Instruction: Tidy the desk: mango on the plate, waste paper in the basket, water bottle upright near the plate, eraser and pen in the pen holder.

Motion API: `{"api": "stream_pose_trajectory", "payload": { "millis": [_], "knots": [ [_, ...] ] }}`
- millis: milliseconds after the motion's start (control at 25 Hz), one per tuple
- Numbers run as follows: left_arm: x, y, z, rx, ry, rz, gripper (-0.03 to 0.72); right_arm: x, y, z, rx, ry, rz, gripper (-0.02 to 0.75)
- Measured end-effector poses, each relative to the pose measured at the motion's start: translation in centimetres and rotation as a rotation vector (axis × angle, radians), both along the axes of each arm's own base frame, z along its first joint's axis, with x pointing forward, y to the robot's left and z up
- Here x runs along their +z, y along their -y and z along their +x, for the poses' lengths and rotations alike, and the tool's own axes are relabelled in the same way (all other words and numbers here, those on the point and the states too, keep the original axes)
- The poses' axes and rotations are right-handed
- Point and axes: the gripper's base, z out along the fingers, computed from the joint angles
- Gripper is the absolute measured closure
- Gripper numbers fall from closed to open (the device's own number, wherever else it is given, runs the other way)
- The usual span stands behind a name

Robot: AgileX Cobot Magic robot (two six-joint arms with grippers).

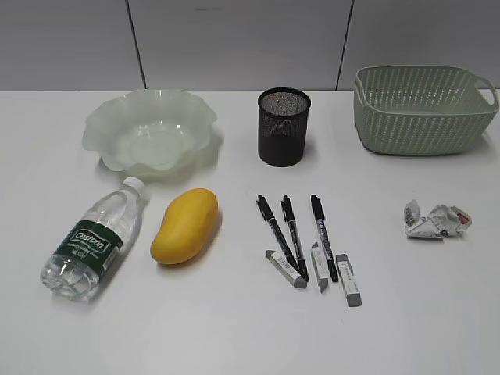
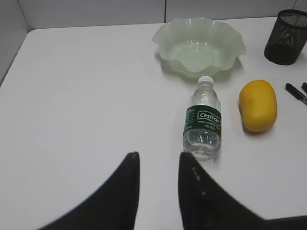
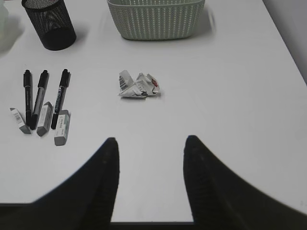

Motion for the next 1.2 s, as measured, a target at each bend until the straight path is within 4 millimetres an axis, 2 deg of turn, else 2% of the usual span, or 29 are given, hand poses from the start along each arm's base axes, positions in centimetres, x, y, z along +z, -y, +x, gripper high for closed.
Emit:
{"api": "stream_pose_trajectory", "payload": {
  "millis": [1040,1200],
  "knots": [
    [0.2,0.0,0.1,-0.003,0.028,-0.007,0.474,0.0,0.0,0.0,0.0,0.0,0.0,0.377],
    [1.3,1.0,1.2,-0.061,0.081,-0.095,0.445,0.0,0.0,0.0,0.0,0.0,0.0,0.377]
  ]
}}
